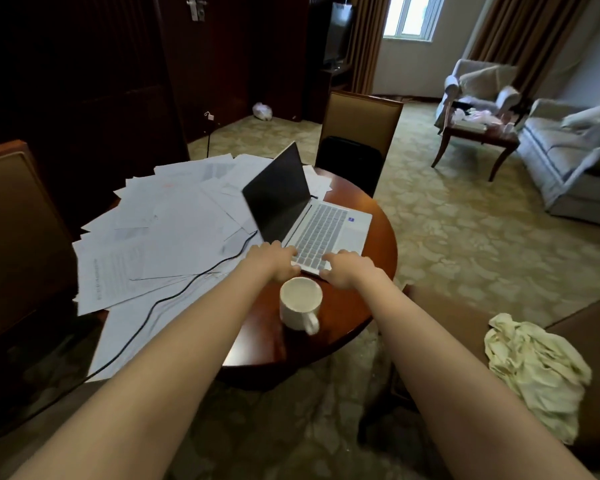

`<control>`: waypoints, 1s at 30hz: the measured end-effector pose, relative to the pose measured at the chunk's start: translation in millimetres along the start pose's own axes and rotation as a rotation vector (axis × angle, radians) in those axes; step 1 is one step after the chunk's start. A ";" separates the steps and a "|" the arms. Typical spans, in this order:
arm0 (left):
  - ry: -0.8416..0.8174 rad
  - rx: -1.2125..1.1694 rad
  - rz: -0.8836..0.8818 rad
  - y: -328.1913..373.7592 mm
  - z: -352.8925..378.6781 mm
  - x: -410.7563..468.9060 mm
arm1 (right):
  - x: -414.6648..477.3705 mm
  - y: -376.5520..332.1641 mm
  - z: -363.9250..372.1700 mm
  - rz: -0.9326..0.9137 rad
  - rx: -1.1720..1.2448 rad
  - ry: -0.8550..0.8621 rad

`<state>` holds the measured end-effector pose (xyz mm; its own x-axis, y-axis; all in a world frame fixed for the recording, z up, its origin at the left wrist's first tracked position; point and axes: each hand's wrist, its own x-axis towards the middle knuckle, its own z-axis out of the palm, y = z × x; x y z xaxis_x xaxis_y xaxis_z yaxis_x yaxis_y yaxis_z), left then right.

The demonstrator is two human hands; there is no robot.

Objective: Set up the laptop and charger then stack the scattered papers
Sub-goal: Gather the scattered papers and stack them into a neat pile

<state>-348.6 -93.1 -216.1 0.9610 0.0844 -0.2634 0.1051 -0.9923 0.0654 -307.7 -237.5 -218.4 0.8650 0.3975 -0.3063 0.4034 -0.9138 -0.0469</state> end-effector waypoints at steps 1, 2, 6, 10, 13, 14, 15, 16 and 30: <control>0.013 -0.006 0.001 11.1 -2.0 7.0 | 1.9 15.2 -2.6 0.017 -0.008 -0.013; 0.024 -0.014 -0.001 21.5 -3.8 13.7 | 4.0 29.6 -4.6 0.031 -0.022 -0.026; 0.046 -0.021 -0.026 58.7 -7.6 37.0 | 13.9 79.1 -6.9 0.050 -0.078 -0.039; 0.030 -0.012 -0.020 87.0 -6.1 57.2 | 27.6 113.7 -9.5 0.047 -0.085 -0.050; 0.008 0.004 -0.019 100.6 -6.1 75.0 | 40.2 126.4 -10.4 0.031 -0.078 -0.062; -0.001 0.002 -0.022 102.9 -6.6 82.4 | 45.9 129.2 -10.5 0.023 -0.079 -0.067; -0.011 0.000 -0.025 104.6 -6.8 90.5 | 52.7 131.7 -10.3 0.016 -0.081 -0.073; -0.018 0.003 -0.029 105.7 -7.6 98.6 | 60.2 133.8 -10.4 0.010 -0.085 -0.077; -0.065 -0.107 -0.097 81.0 -53.4 246.6 | 211.8 158.6 -61.7 -0.032 -0.121 -0.080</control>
<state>-89.5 -147.9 -224.4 0.9268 0.1701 -0.3349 0.2267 -0.9642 0.1376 -42.1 -293.2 -232.1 0.8263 0.4144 -0.3814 0.4679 -0.8820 0.0555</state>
